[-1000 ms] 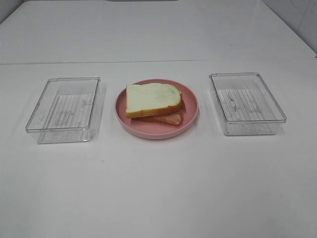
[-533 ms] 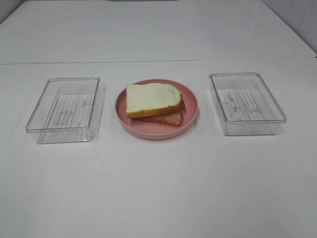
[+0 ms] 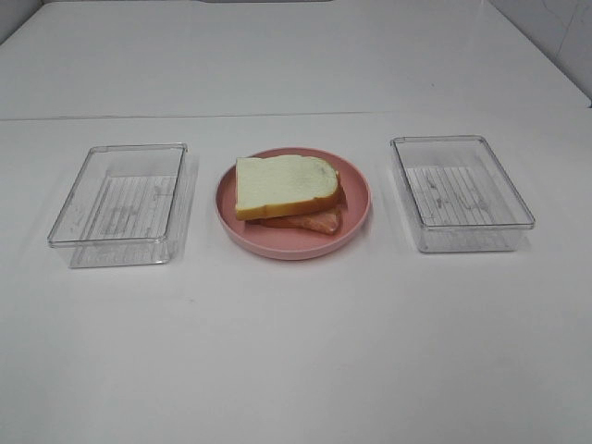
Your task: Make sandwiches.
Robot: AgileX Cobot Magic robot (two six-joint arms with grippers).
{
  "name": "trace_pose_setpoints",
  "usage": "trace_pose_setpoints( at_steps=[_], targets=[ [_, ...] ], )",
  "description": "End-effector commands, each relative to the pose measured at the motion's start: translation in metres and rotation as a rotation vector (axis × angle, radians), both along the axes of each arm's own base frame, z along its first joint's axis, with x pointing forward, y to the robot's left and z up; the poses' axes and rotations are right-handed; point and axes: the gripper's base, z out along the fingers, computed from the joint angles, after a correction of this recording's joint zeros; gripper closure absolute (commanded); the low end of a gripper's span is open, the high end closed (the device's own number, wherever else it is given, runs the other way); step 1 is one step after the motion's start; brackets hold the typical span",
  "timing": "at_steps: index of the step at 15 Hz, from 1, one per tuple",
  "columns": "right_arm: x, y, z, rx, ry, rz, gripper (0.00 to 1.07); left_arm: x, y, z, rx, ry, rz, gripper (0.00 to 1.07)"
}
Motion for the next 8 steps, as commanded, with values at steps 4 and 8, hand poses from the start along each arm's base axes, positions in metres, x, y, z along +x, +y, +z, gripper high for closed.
trace_pose_setpoints(
  at_steps=[4,8],
  targets=[
    [-0.0038,0.0014,-0.0008,0.008,-0.035,0.001,0.32,-0.0033,-0.0005,0.0000,-0.008,-0.032,0.000,0.30],
    [-0.0038,0.0018,-0.0007,0.012,-0.035,0.004,0.32,-0.0033,-0.0005,0.0000,-0.008,-0.032,0.000,0.30]
  ],
)
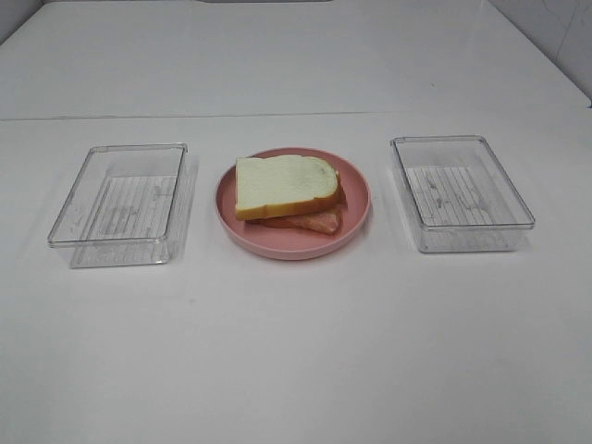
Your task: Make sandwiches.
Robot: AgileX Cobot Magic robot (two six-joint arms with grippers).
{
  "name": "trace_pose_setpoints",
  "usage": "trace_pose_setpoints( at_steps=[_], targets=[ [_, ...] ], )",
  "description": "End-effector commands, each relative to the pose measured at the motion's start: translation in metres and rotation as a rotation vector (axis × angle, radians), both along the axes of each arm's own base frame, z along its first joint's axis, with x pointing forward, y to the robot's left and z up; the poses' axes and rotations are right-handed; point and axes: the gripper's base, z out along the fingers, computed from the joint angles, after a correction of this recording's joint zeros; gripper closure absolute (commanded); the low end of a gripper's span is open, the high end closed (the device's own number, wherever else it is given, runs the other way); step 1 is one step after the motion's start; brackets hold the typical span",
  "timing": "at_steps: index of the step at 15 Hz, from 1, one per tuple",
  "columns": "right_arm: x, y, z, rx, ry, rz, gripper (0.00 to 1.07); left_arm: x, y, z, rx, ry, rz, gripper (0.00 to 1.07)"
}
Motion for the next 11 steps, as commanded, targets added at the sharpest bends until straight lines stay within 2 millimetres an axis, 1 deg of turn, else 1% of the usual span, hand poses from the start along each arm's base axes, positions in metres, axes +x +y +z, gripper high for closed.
trace_pose_setpoints(
  at_steps=[1,11],
  targets=[
    [-0.0012,-0.0001,-0.0005,-0.006,-0.018,-0.006,0.32,-0.0033,-0.0005,0.0000,-0.008,-0.032,0.000,0.30],
    [-0.0012,-0.0001,-0.0005,-0.006,-0.018,-0.006,0.32,-0.0033,-0.0005,0.0000,-0.008,-0.032,0.000,0.30]
  ],
)
